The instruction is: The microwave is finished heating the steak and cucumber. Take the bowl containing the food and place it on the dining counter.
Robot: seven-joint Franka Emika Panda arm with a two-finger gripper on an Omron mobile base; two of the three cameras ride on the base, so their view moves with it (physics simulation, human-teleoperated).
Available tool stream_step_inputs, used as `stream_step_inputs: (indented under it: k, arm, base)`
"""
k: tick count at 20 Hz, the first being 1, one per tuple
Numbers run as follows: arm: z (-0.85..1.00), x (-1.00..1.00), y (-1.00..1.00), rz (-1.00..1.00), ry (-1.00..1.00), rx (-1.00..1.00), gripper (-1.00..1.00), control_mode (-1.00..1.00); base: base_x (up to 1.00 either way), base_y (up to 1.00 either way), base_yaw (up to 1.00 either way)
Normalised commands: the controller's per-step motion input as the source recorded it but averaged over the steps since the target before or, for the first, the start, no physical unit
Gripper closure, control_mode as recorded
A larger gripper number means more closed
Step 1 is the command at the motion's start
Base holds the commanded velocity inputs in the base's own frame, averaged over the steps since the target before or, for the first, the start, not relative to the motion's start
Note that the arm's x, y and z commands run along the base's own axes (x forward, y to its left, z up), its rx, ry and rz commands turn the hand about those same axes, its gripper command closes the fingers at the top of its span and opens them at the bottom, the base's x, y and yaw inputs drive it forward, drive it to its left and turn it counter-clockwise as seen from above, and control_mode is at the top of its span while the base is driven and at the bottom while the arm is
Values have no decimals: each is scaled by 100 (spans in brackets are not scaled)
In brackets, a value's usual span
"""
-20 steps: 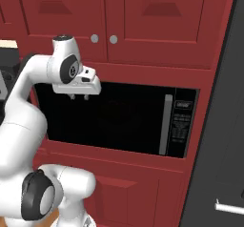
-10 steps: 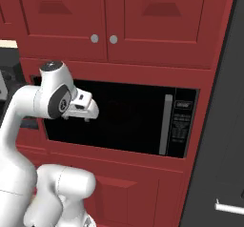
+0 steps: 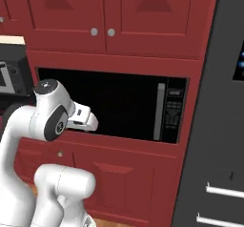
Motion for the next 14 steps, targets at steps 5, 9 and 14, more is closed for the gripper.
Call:
stream_step_inputs:
  k: [5, 9, 14]
  arm:
    - [0, 0, 0, 0, 0, 0, -100, 100]
    - [0, 0, 0, 0, 0, 0, -100, 100]
    - [3, -2, -5, 0, -2, 0, -100, -100]
  base:
    - [-81, -64, 0]
    - [-70, -61, 0]
    - [-36, -34, -1]
